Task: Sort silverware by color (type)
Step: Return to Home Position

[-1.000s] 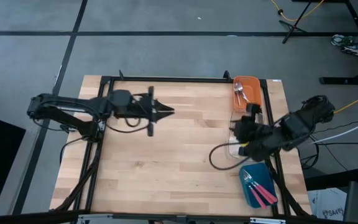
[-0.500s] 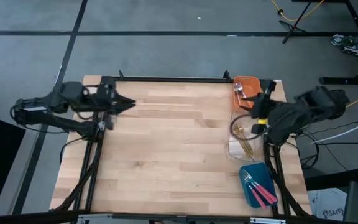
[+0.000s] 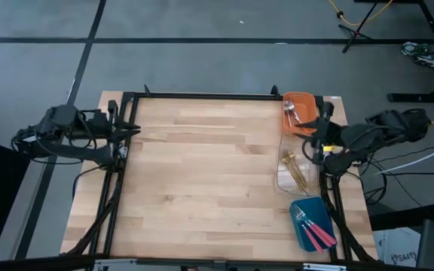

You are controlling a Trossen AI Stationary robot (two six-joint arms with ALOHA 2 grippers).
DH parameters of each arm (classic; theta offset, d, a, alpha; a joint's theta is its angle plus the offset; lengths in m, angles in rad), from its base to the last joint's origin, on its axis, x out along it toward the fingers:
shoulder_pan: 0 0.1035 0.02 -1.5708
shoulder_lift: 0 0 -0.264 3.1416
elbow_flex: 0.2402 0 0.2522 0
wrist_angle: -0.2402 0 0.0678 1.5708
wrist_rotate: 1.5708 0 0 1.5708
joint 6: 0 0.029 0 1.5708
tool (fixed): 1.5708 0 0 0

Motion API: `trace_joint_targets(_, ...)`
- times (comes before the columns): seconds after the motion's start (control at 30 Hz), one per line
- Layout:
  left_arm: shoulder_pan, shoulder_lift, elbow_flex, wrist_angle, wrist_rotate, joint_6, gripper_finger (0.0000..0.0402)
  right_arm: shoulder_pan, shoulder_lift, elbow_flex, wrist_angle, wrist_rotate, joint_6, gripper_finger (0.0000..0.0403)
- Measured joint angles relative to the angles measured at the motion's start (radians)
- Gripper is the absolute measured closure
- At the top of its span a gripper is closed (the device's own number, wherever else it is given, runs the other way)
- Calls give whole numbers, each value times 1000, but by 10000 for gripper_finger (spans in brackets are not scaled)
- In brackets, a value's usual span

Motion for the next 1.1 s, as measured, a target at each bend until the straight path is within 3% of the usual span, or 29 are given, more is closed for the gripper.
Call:
trace_joint_targets(0.23, 0, -138, -201, 130, -7, 0, 356, 0, -163, -286, 244, -38, -61, 304)
trace_joint_targets(0.5, 0, -227, -391, 253, -24, 1, 356, 0, -341, -503, 476, -119, -89, 304)
trace_joint_targets(0.8, 0, -242, -587, 461, -23, 2, 356, 0, -521, -687, 648, -129, -122, 304)
trace_joint_targets(1.1, 0, -242, -681, 578, -22, 1, 356, 0, -623, -860, 789, -128, -139, 304)
